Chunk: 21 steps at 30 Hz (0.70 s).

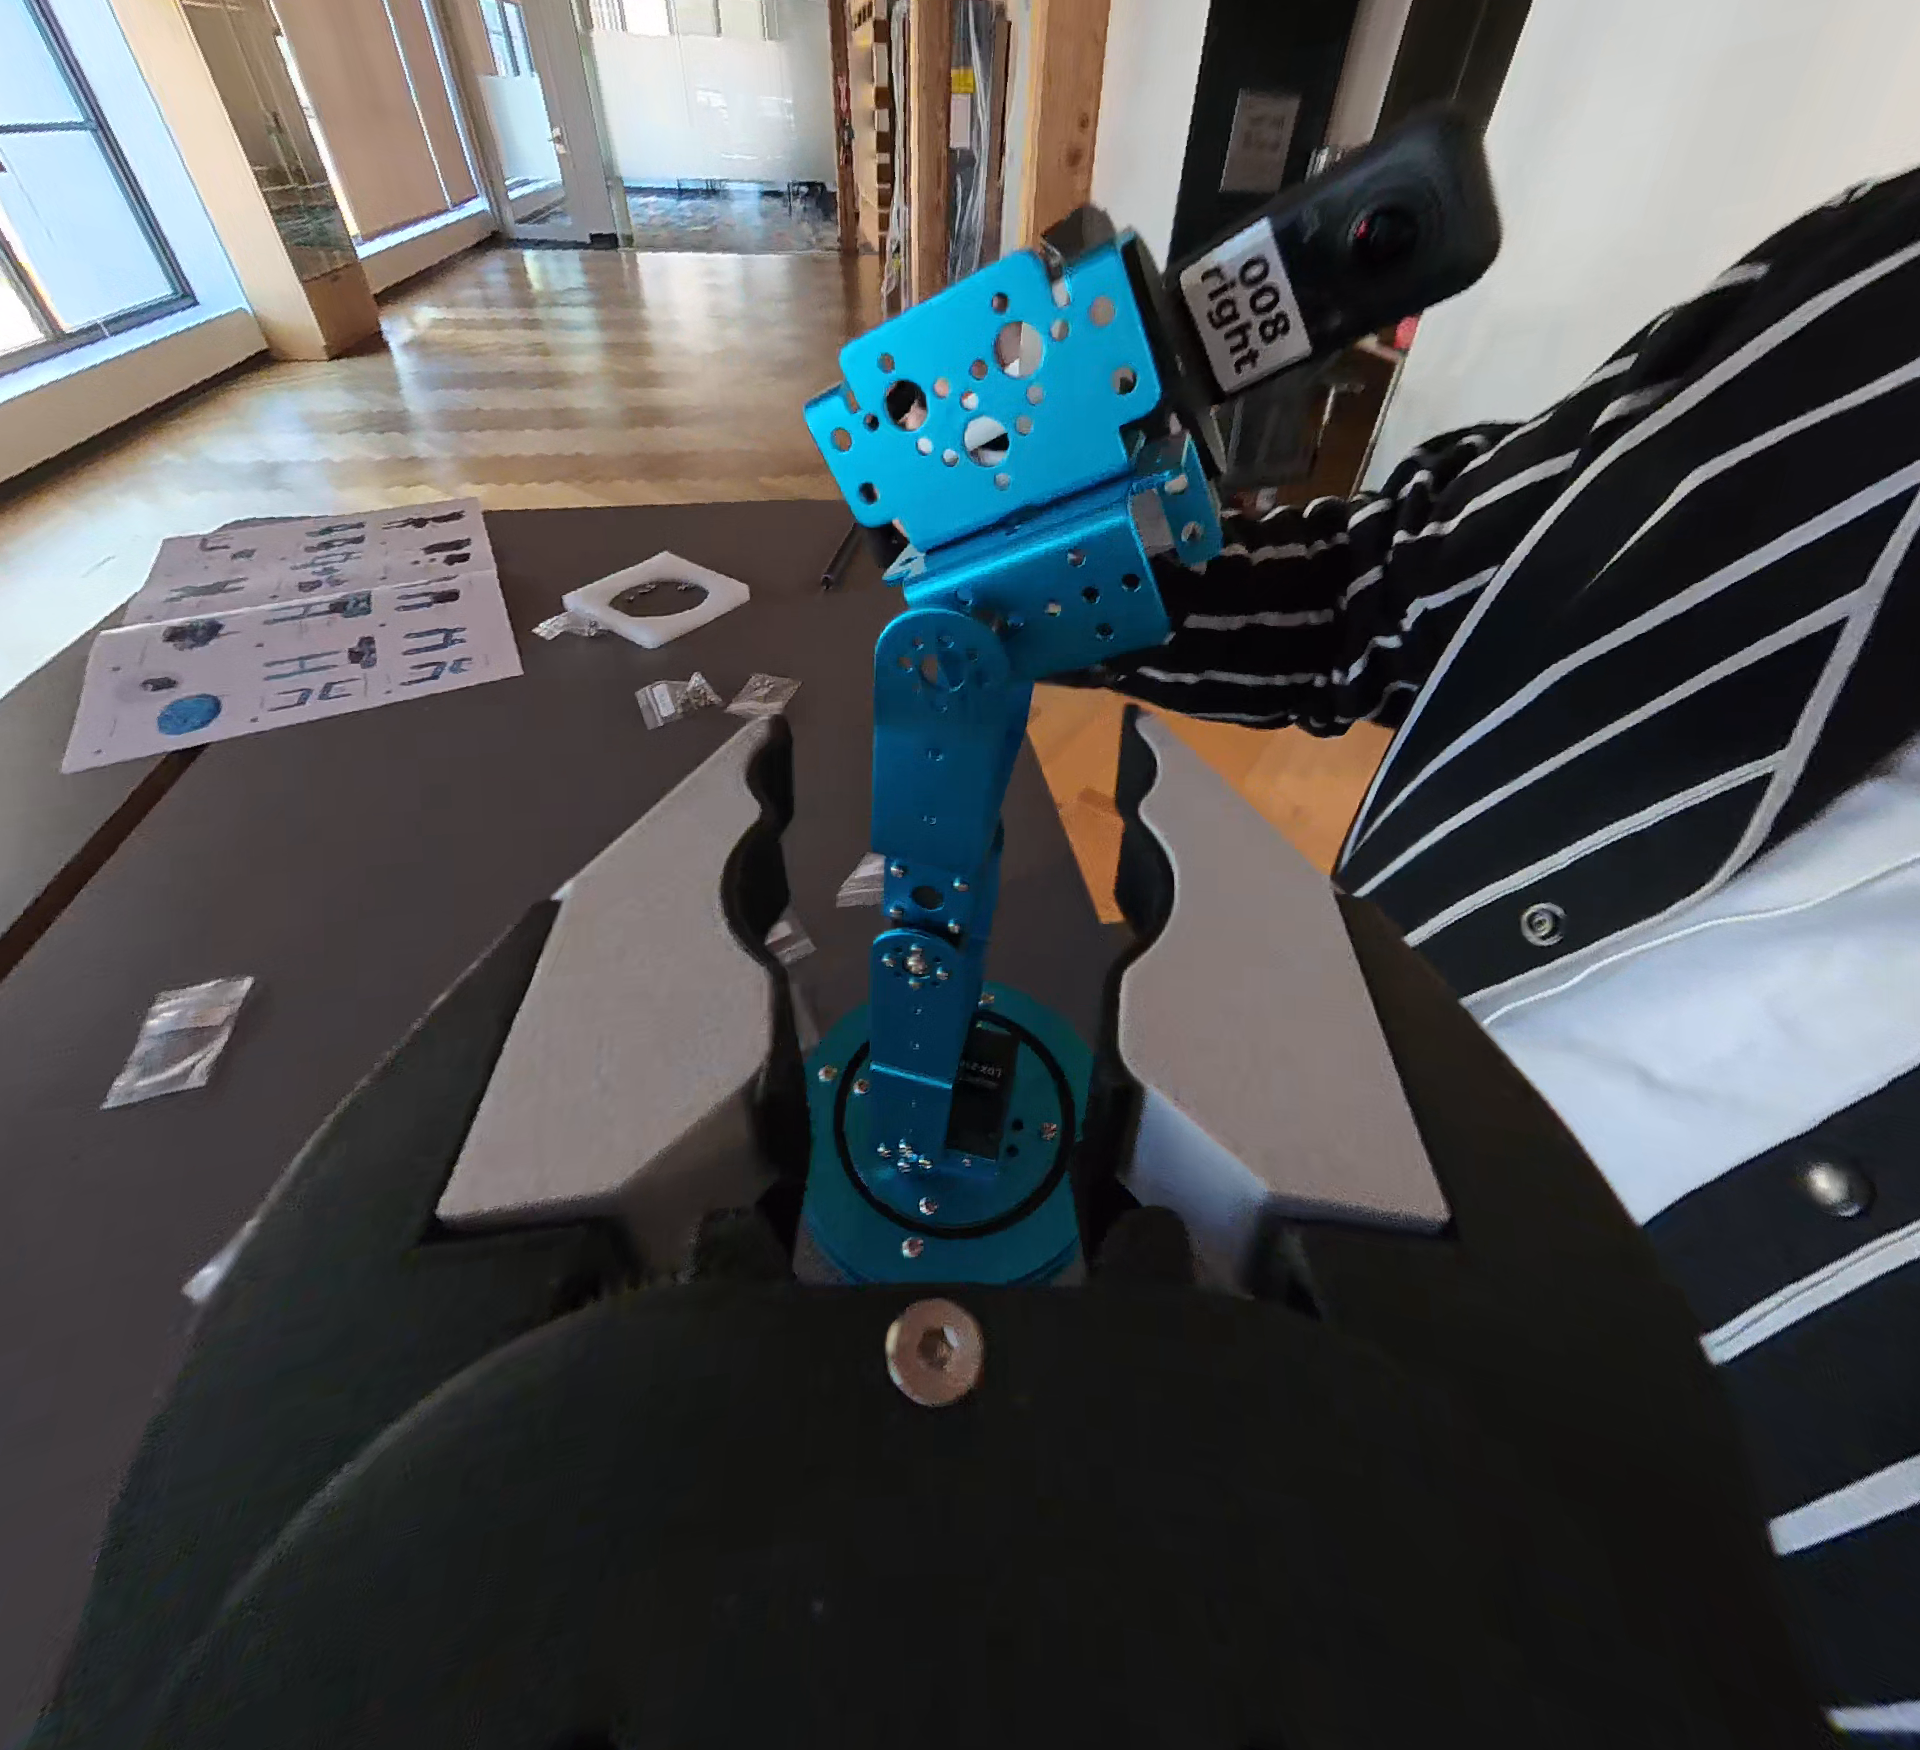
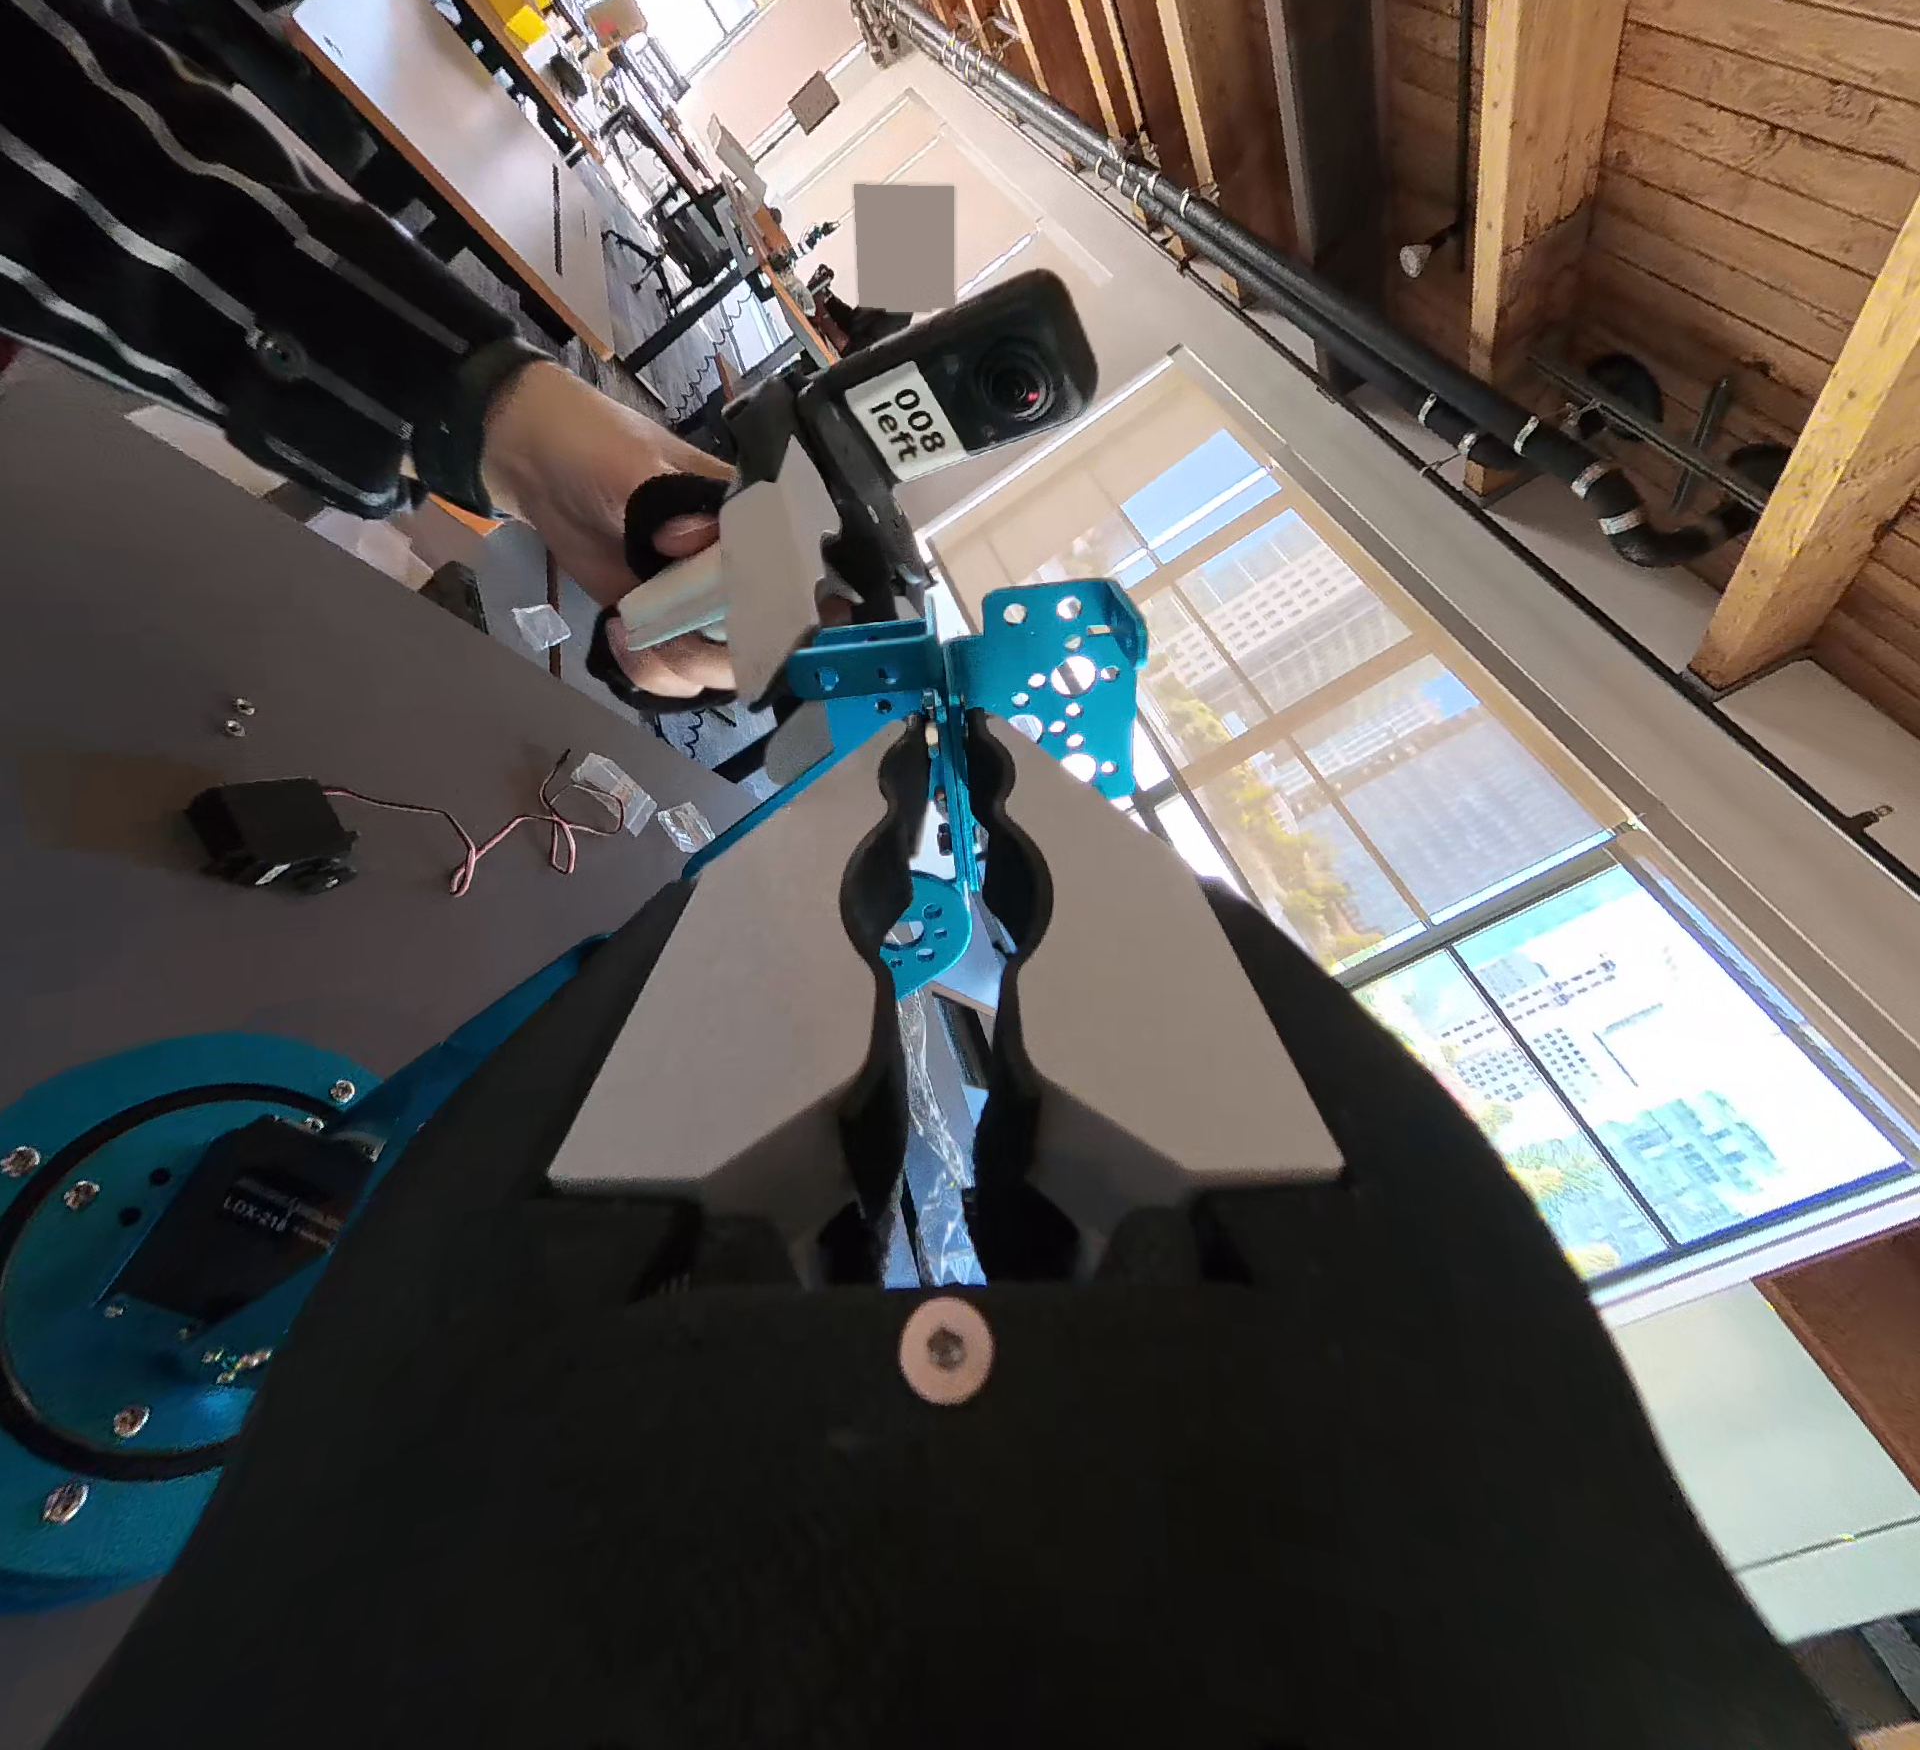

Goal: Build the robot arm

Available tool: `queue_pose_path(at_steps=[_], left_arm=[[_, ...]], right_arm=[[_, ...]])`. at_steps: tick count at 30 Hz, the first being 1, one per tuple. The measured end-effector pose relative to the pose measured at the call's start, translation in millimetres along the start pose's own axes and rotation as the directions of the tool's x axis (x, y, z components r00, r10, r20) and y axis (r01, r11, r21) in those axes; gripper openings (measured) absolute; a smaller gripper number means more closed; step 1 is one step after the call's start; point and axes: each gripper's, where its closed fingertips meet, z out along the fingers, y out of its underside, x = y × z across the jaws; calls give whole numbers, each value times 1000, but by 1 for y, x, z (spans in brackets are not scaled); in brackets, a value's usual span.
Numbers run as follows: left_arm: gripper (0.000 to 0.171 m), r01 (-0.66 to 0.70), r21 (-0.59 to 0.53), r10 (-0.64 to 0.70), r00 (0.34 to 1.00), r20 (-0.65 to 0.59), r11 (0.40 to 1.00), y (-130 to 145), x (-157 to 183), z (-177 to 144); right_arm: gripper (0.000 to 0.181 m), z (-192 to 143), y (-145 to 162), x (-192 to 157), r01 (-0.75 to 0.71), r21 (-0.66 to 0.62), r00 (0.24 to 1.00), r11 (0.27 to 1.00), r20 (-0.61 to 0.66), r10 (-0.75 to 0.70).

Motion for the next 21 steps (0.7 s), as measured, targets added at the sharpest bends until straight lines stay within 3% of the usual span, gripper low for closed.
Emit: queue_pose_path(at_steps=[4,9,14,18,21], left_arm=[[65,-74,-35,74,997,-13,997,1,3,9],[76,1,-28,-4,992,-127,1000,0,15,16],[67,65,34,-57,978,-201,997,-7,19,15],[49,69,44,-59,978,-199,997,-7,13,12],[49,49,47,-40,982,-186,998,-7,12,12]], right_arm=[[5,-1,2,0,-11,1,1000,1000,0,11],[5,0,5,-3,5,-7,1000,1000,9,-5],[5,0,6,-1,27,-4,1000,1000,7,-27],[5,2,7,-2,41,2,999,999,14,-41],[5,2,7,-3,75,-3,997,997,22,-75]])
